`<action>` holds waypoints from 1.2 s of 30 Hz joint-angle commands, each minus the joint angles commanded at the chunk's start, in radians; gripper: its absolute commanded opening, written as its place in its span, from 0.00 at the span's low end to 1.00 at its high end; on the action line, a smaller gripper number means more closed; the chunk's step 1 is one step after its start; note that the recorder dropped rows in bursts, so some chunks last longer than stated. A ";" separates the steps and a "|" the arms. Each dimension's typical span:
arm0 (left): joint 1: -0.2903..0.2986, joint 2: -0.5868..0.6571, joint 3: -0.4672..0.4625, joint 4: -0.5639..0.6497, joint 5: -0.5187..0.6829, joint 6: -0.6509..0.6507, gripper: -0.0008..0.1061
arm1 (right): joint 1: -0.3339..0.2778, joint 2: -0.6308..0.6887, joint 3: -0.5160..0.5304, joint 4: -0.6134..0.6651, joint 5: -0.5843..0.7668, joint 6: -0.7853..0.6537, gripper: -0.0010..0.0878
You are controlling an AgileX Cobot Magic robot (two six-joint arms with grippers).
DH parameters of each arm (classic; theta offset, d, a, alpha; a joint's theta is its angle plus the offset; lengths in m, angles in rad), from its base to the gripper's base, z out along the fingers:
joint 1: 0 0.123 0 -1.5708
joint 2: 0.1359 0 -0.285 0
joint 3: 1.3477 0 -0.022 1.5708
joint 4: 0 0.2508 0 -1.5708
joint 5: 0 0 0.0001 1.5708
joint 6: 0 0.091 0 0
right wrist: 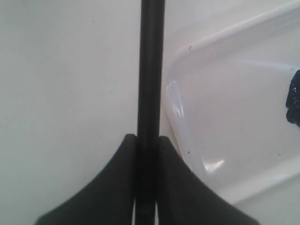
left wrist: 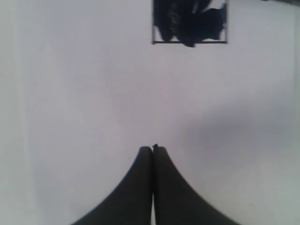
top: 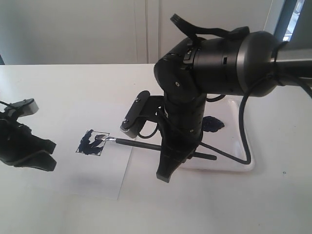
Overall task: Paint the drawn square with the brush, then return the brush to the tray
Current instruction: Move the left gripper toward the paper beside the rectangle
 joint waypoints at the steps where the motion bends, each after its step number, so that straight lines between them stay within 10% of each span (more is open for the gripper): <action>1: -0.025 0.005 0.000 -0.002 -0.008 -0.013 0.01 | 0.000 0.000 0.000 0.000 0.000 0.004 0.01; 7: -0.106 0.023 0.000 -0.003 -0.062 -0.067 0.01 | 0.000 0.000 0.000 -0.004 0.005 0.035 0.01; 36: -0.106 0.062 0.002 0.264 -0.100 -0.300 0.01 | 0.000 0.006 0.000 0.078 0.040 -0.091 0.01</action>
